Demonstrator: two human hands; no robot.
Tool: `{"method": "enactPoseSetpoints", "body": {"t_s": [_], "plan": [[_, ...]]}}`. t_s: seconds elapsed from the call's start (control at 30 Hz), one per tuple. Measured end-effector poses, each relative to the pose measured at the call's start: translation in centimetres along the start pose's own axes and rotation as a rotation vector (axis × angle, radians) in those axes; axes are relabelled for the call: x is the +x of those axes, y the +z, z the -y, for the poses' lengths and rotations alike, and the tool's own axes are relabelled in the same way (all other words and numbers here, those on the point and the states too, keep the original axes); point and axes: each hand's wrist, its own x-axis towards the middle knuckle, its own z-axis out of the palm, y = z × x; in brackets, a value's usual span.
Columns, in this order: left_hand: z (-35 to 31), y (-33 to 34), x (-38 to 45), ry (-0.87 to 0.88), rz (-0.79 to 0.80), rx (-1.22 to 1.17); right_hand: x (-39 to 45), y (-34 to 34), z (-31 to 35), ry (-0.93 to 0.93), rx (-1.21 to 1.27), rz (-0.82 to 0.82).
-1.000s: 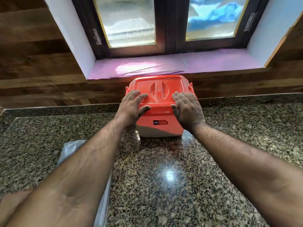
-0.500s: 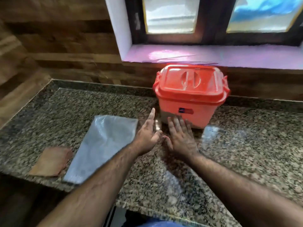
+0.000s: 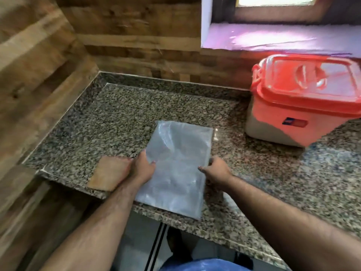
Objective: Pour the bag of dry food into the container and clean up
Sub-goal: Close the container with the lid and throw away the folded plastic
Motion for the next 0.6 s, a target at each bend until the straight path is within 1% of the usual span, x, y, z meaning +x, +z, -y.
{"method": "enactPoseSetpoints", "body": {"t_s": [0.1,0.17,0.2,0.3,0.4,0.53,0.6], "plan": [[0.8,-1.7,2.7,0.012,0.081,0.028,1.4,1.1,1.6,0.232,0.116,-0.107],[0.9,-2.6,4.3,0.004,0.091,0.030,2.3,1.6,2.0,0.324,0.153,-0.151],[1.4,-2.8,5.2,-0.006,0.097,0.016,2.6,1.7,2.1,0.351,0.163,-0.143],[3.1,-3.0,7.9,-0.031,0.163,-0.093,3.5,1.8,1.9,0.393,0.259,-0.093],[3.6,-3.3,8.7,0.025,0.235,-0.144,3.5,1.1,1.5,0.350,0.335,-0.063],[3.6,-3.9,9.0,0.191,0.255,-0.082,2.8,0.5,0.8,0.302,0.382,-0.035],[3.4,-4.3,8.7,0.294,0.264,-0.088,2.7,0.6,0.1,0.268,0.367,-0.064]]}}
